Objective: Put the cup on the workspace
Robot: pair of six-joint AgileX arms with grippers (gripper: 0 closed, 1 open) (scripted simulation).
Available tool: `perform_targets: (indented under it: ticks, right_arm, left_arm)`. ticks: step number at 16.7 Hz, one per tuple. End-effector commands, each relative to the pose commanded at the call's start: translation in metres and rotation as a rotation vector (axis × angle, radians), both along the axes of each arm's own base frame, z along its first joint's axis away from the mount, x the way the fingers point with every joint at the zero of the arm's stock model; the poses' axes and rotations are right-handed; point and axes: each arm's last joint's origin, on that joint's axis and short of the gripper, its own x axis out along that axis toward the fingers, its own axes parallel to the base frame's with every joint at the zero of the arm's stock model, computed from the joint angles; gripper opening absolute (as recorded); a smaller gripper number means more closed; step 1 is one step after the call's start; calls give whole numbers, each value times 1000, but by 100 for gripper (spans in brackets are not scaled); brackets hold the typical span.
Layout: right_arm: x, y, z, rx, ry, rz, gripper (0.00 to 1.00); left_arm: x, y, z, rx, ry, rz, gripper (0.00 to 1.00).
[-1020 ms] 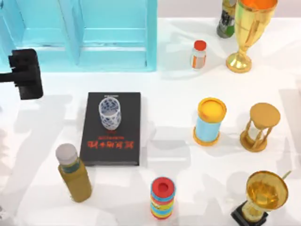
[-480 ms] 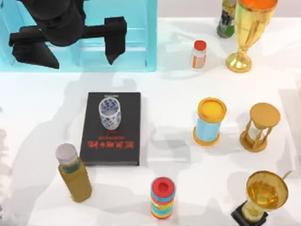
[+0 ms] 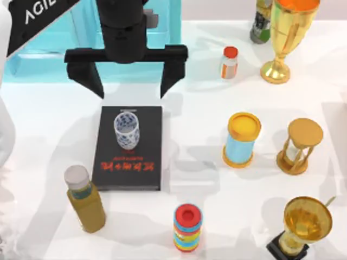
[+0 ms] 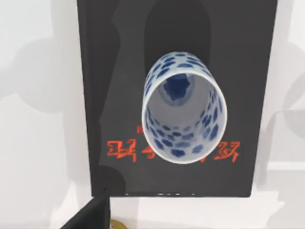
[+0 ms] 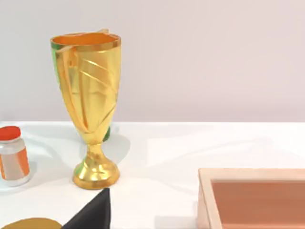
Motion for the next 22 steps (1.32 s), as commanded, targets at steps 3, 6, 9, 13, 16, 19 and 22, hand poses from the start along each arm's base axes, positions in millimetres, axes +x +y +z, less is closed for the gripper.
perform_targets:
  ticks: [3,6,9,13,16,19,22]
  right_arm:
    - [0,0,0,0,0,0,100]
    - [0,0,0,0,0,0,100]
    - [0,0,0,0,0,0,100]
    - [0,0,0,0,0,0,100]
    - [0,0,0,0,0,0,100]
    - [0,0,0,0,0,0,100]
    - [0,0,0,0,0,0,100]
  left_arm:
    - [1,-1,-1,3,5,0,100]
    - [2,1,-2,2,4,3,100]
    - [3,-1,-19,2,3,-1,100]
    - [4,-2,-70,1,2,0,100]
    - [1,-1,-97,2,4,0,100]
    - [1,-1,-101,3,5,0,100]
    - [1,-1,-101,3,5,0,92]
